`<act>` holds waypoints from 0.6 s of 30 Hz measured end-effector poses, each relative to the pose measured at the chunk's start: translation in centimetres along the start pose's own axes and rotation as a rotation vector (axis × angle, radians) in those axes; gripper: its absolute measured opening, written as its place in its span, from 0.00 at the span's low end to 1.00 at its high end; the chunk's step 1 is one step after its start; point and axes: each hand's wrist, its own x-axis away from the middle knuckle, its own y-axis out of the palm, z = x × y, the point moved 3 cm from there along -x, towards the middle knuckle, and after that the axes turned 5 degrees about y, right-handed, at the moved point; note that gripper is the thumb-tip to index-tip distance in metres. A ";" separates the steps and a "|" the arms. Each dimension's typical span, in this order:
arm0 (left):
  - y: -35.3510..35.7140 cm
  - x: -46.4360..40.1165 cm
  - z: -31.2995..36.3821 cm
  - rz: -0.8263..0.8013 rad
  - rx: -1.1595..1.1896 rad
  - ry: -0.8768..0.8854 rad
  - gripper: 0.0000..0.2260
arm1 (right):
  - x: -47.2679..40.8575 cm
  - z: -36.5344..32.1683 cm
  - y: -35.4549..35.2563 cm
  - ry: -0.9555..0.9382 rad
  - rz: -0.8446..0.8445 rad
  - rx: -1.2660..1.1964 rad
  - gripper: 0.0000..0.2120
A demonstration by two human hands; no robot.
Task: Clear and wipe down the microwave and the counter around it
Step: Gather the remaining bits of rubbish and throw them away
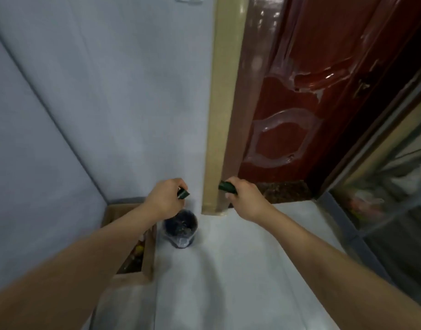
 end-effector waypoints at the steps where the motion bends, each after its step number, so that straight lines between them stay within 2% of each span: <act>1: 0.3 -0.7 0.2 0.011 0.007 -0.033 0.12 | -1.4 0.5 -0.3 -0.021 -0.024 0.000 0.09; 12: 2.3 -6.8 -3.2 0.070 0.004 -0.286 0.10 | -14.3 2.4 2.9 -0.158 -0.279 0.034 0.04; 18: 4.0 -11.3 -7.8 0.083 0.034 -0.404 0.11 | -21.3 1.8 6.1 -0.201 -0.363 0.085 0.09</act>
